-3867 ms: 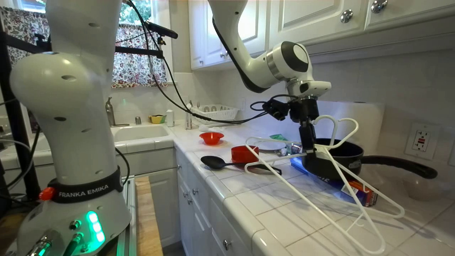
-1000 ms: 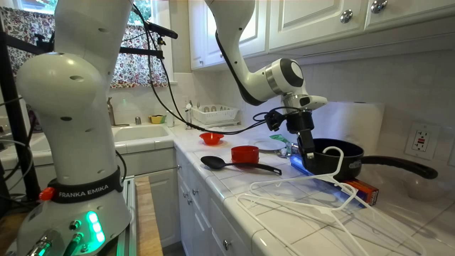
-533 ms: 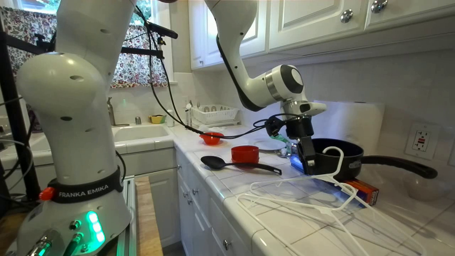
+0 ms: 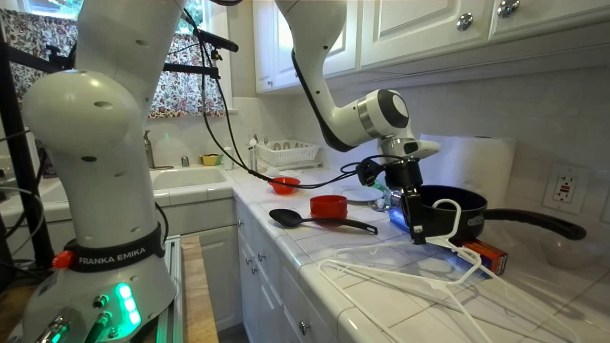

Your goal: Put the white hangers on the counter

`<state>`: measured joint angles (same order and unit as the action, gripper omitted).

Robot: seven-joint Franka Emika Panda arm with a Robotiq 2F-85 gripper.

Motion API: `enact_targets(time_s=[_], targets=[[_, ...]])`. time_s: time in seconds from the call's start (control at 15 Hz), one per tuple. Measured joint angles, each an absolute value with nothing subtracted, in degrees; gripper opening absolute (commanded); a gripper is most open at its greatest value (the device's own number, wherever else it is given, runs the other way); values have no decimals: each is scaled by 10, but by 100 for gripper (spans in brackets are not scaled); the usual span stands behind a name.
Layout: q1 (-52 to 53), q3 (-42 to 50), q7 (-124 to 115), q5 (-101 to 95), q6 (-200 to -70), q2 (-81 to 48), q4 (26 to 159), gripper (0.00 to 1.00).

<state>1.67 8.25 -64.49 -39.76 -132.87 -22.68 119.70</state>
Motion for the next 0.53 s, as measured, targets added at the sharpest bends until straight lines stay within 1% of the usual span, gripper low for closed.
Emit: enact_targets(time_s=[0.07, 0.27, 0.53], targets=[[17, 85, -646, -398, -1327, -228, 1196, 6], [17, 93, -654, -398, -1324, -232, 1188, 1], [17, 99, -666, -396, -1324, -232, 1178, 6]])
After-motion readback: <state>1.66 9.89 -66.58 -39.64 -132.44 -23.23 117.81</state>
